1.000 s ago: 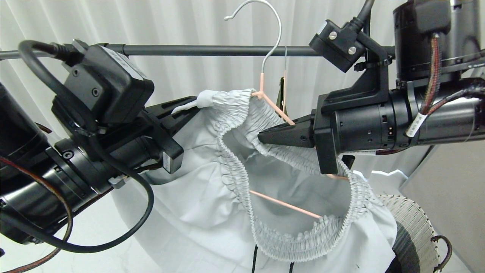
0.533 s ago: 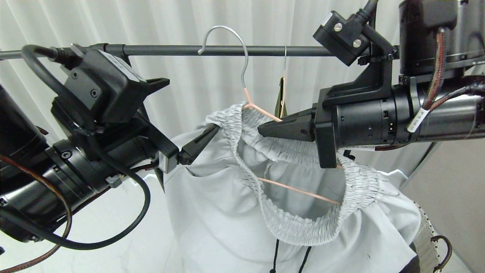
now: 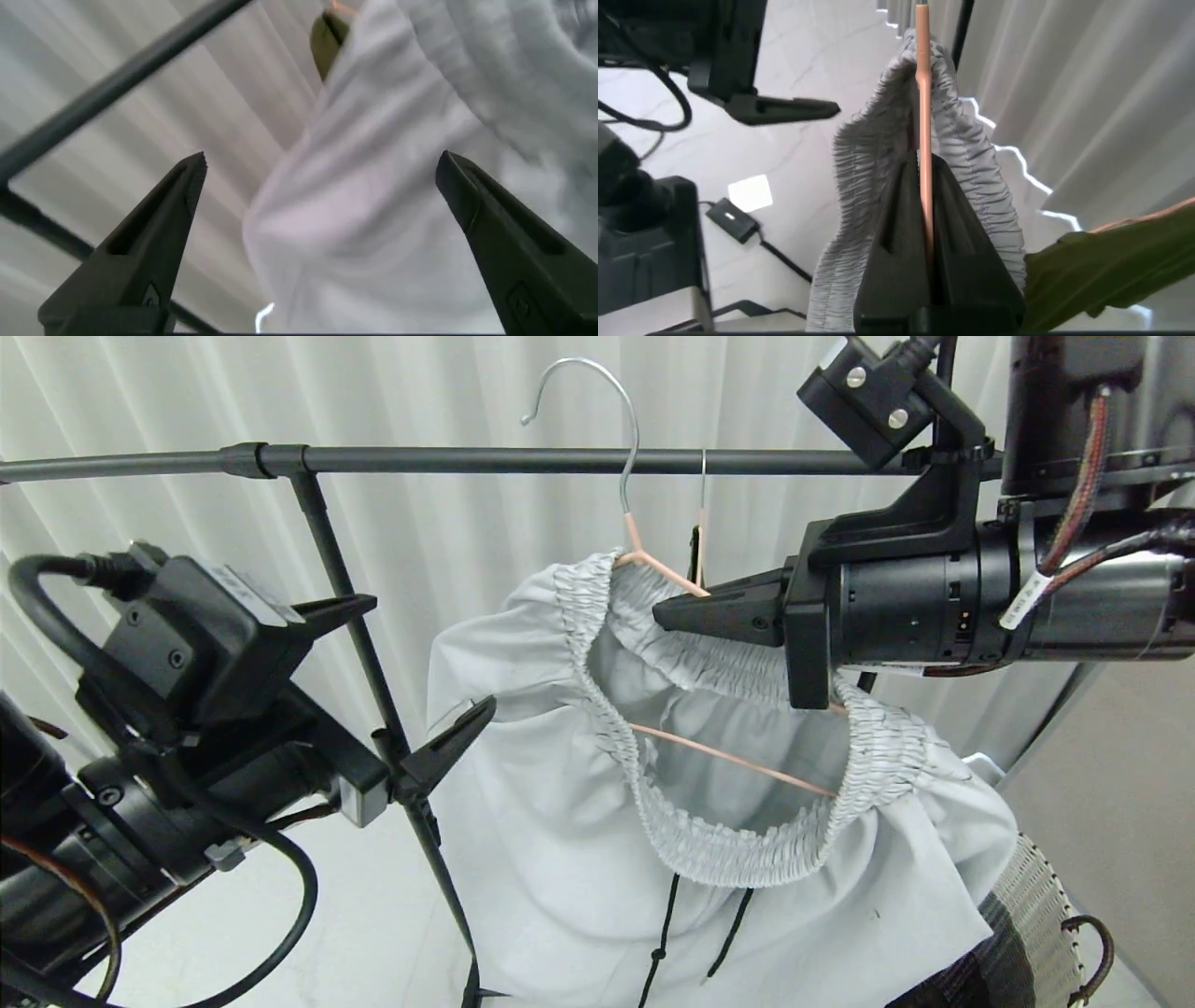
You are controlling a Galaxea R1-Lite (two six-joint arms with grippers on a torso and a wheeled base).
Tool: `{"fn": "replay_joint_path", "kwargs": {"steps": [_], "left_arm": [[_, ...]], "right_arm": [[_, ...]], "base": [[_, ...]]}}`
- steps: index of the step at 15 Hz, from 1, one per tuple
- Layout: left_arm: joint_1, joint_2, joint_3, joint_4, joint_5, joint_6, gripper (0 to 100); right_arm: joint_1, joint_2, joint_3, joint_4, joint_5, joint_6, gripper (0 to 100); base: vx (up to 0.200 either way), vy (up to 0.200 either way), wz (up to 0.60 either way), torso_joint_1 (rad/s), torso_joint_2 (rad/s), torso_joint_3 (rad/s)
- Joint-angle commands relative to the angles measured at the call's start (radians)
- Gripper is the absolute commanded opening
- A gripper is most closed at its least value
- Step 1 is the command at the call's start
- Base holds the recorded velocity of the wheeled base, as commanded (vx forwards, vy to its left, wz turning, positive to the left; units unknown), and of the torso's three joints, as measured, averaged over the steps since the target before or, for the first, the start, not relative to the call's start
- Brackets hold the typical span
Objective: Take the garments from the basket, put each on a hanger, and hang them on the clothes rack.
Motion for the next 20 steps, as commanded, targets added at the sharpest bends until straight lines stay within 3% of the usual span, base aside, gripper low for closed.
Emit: {"fn": "replay_joint_path", "kwargs": {"steps": [1, 5, 7, 13, 14, 20], "left_arm": [[0.072, -0.035, 0.078, 0.000, -0.003, -0.049, 100], [0.227, 0.005, 0.166, 0.000, -0.064, -0.150, 100], [0.238, 0.033, 0.177, 0.000, -0.127, -0.185, 100], [0.293, 0.137, 0.141, 0.000, -0.139, -0.223, 100], [0.293, 0.140, 0.140, 0.000, -0.139, -0.233, 0], [0.327, 0.142, 0.137, 0.000, -0.139, -0.245, 0]], "right_arm": [[-0.008, -0.007, -0.001, 0.000, 0.001, -0.019, 0], [-0.004, -0.032, 0.002, 0.000, 0.010, -0.036, 0], [0.009, -0.047, 0.002, 0.001, 0.010, -0.036, 0], [0.062, -0.070, 0.001, 0.003, 0.010, -0.033, 0], [0.065, -0.070, 0.001, 0.003, 0.010, -0.033, 0], [0.075, -0.079, 0.001, 0.005, 0.004, -0.033, 0]], "base": [[0.000, 0.000, 0.00, 0.000, 0.00, 0.000], [0.000, 0.000, 0.00, 0.000, 0.00, 0.000], [0.000, 0.000, 0.00, 0.000, 0.00, 0.000], [0.000, 0.000, 0.00, 0.000, 0.00, 0.000], [0.000, 0.000, 0.00, 0.000, 0.00, 0.000], [0.000, 0.000, 0.00, 0.000, 0.00, 0.000]]}}
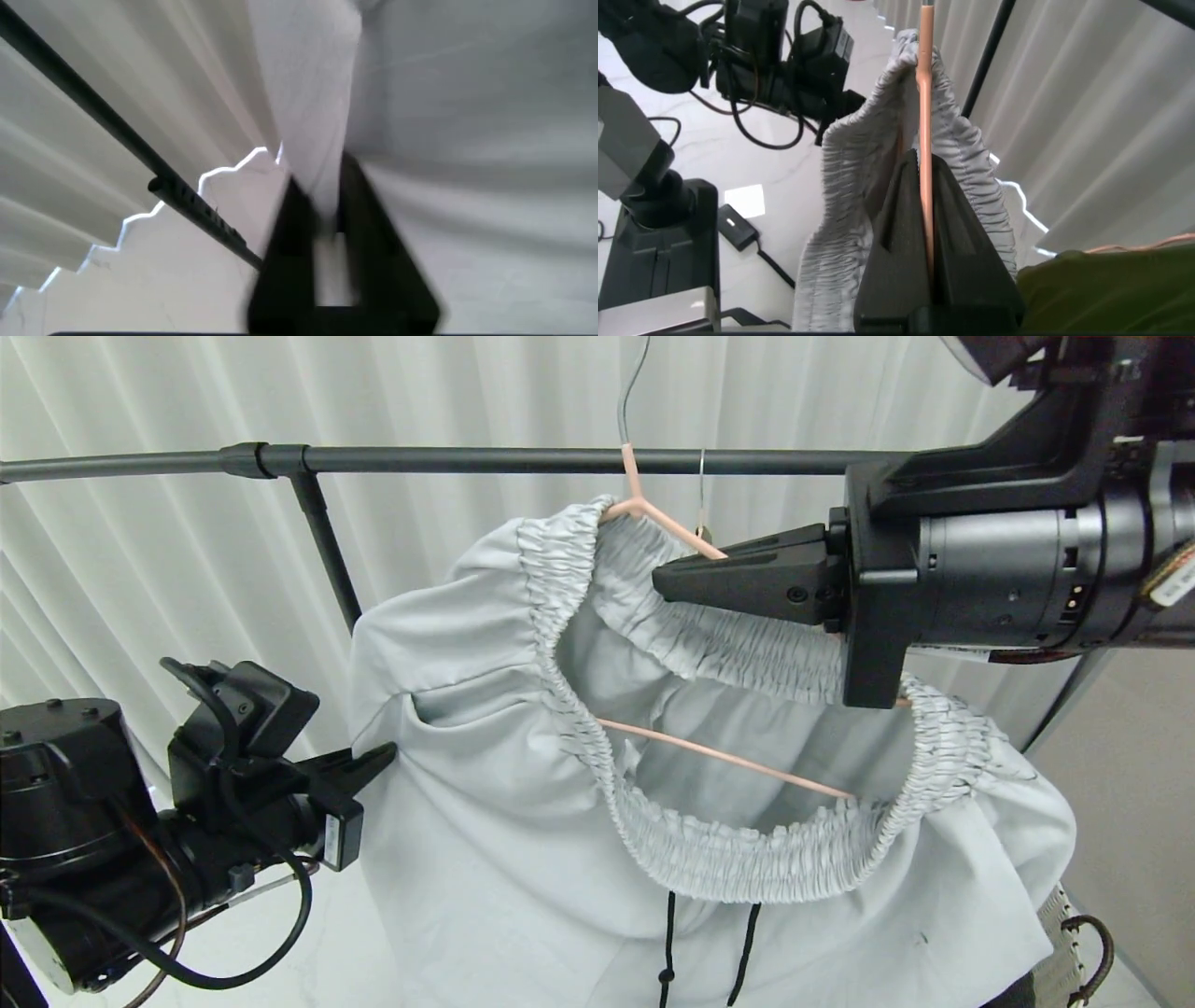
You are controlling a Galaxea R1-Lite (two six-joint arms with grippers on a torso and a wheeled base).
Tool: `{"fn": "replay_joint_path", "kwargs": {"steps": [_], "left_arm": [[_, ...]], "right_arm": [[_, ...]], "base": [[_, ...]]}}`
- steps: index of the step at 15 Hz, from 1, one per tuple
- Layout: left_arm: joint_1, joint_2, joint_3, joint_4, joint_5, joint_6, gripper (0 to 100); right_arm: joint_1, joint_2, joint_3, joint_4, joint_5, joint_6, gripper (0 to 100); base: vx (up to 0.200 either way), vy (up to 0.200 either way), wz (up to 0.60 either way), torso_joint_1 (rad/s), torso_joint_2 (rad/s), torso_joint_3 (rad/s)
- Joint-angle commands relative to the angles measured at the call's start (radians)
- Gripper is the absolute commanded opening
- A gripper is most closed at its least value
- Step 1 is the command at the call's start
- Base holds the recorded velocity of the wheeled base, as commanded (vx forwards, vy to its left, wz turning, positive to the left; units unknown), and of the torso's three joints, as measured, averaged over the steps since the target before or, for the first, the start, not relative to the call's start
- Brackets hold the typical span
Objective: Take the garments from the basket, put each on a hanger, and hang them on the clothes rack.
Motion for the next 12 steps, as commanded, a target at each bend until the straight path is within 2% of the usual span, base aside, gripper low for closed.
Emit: {"fn": "replay_joint_path", "kwargs": {"steps": [1, 3, 8, 12], "left_arm": [[0.022, 0.004, 0.000, 0.000, 0.001, -0.017, 0], [0.064, 0.012, 0.000, 0.000, 0.001, -0.028, 0], [0.228, 0.067, -0.049, -0.002, 0.001, -0.029, 0], [0.239, 0.073, -0.046, -0.016, 0.001, -0.029, 0]], "right_arm": [[0.001, -0.012, 0.000, 0.004, -0.001, 0.001, 0], [-0.001, -0.019, 0.000, 0.007, -0.002, 0.001, 0], [-0.002, -0.022, 0.002, 0.010, -0.004, 0.001, 0], [-0.002, -0.019, 0.014, 0.011, -0.004, 0.003, 0]], "base": [[0.000, 0.000, 0.00, 0.000, 0.00, 0.000], [0.000, 0.000, 0.00, 0.000, 0.00, 0.000], [0.000, 0.000, 0.00, 0.000, 0.00, 0.000], [0.000, 0.000, 0.00, 0.000, 0.00, 0.000]]}}
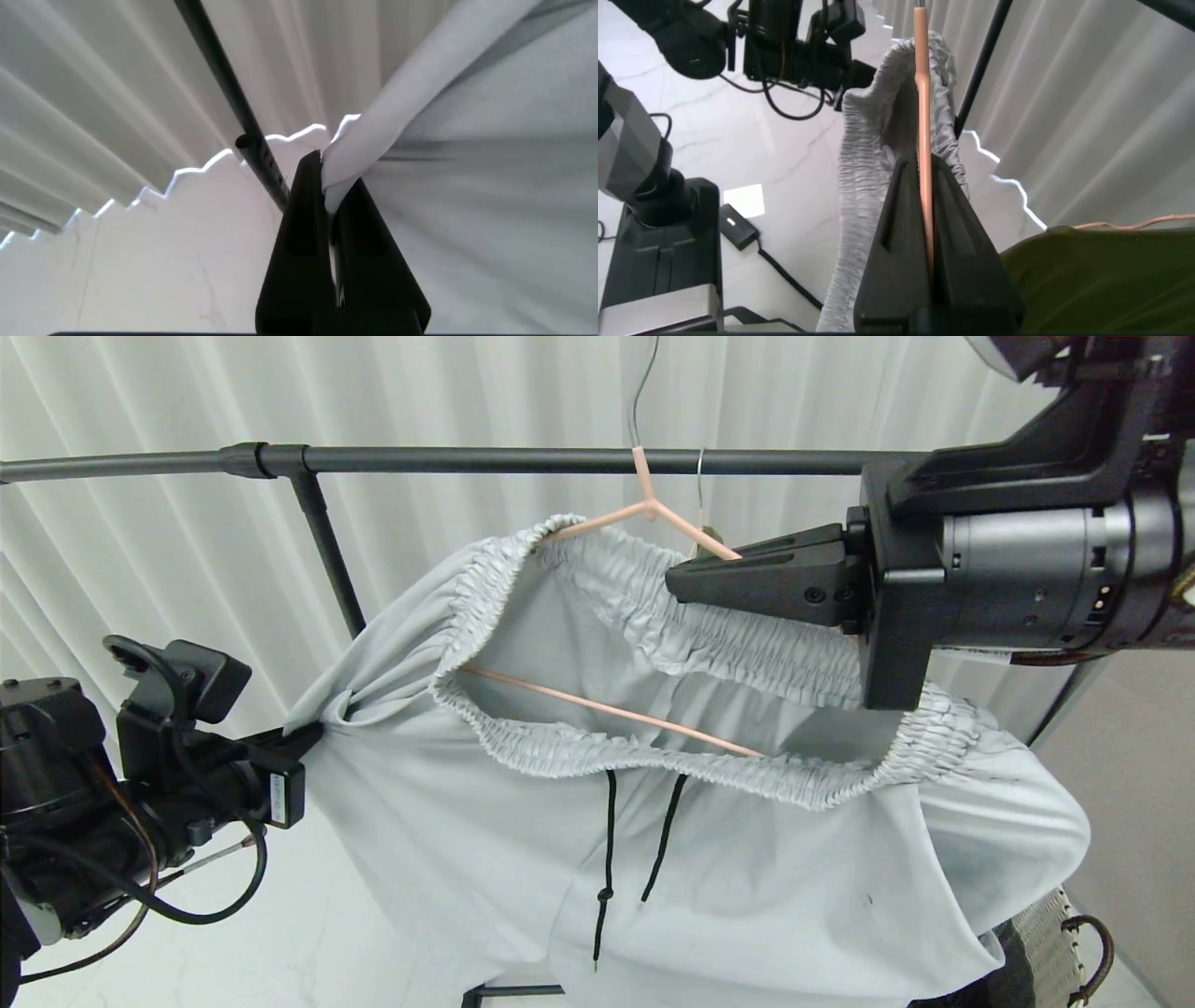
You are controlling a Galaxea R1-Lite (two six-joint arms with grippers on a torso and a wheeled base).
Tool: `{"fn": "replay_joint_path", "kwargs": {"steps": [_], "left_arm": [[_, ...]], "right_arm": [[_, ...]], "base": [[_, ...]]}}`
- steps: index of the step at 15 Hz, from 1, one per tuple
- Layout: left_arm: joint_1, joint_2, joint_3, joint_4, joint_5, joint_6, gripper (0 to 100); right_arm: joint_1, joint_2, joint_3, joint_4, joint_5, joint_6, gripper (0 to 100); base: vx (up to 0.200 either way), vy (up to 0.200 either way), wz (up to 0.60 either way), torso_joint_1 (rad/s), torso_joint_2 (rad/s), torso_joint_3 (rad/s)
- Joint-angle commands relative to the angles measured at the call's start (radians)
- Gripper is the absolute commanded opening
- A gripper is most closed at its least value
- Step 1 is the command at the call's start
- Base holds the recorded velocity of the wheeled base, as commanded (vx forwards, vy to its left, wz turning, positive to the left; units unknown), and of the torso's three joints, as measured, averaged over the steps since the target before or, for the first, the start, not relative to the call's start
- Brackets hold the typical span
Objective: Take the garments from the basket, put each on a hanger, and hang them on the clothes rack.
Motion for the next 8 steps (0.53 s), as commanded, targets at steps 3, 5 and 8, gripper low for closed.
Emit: {"fn": "replay_joint_path", "kwargs": {"steps": [3, 5, 8], "left_arm": [[0.036, 0.017, 0.002, -0.016, 0.001, 0.001, 0], [0.031, -0.006, 0.023, -0.039, -0.028, 0.011, 0], [0.029, -0.044, 0.063, -0.044, -0.084, 0.034, 100]], "right_arm": [[-0.001, 0.004, 0.002, 0.000, 0.002, 0.000, 0], [-0.001, 0.012, 0.001, -0.008, 0.002, 0.000, 0], [-0.006, 0.028, -0.010, -0.017, -0.001, 0.000, 0]], "base": [[0.000, 0.000, 0.00, 0.000, 0.00, 0.000], [0.000, 0.000, 0.00, 0.000, 0.00, 0.000], [0.000, 0.000, 0.00, 0.000, 0.00, 0.000]]}}
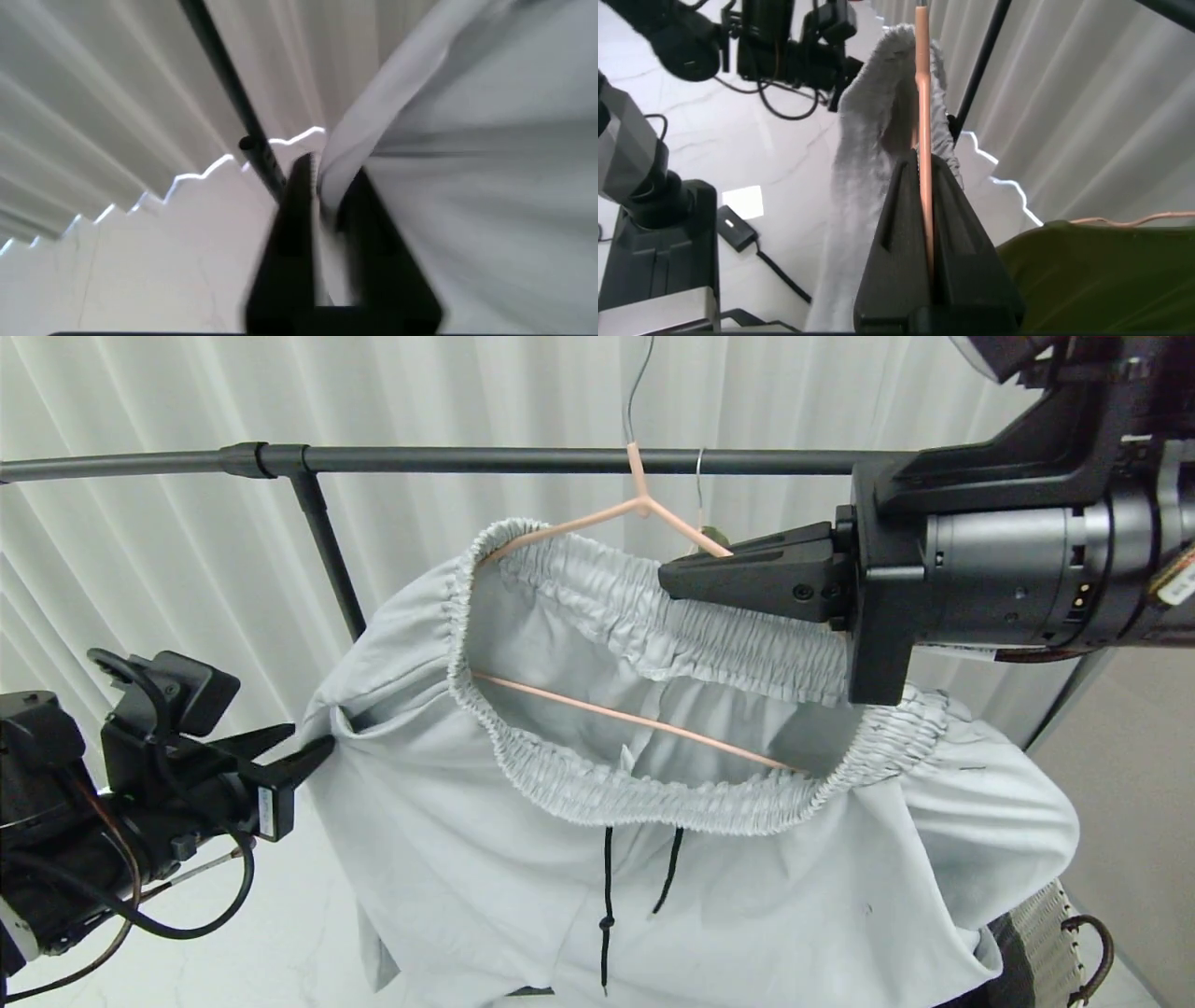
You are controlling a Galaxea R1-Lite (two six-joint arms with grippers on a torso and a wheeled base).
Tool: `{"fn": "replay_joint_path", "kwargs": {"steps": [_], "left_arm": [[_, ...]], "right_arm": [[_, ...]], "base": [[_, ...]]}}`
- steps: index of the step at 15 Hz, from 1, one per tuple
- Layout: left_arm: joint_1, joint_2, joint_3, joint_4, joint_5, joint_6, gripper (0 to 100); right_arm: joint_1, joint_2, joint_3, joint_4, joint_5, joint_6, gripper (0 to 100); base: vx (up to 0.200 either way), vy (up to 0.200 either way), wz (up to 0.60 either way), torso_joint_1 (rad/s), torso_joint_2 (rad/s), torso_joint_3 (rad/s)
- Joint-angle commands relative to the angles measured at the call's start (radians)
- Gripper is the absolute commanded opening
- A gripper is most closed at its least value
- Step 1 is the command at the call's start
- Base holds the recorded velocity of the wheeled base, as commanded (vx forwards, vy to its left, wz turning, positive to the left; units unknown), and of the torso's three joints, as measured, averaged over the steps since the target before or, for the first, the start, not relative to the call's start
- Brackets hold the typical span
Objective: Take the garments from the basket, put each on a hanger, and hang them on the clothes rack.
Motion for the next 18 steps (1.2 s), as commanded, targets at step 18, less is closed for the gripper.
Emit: {"fn": "replay_joint_path", "kwargs": {"steps": [18], "left_arm": [[-0.135, -0.142, 0.146, -0.004, 0.009, 0.027, 100]], "right_arm": [[-0.148, -0.384, 0.427, 0.091, -0.177, 0.090, 0]], "base": [[0.000, 0.000, 0.00, 0.000, 0.00, 0.000]]}}
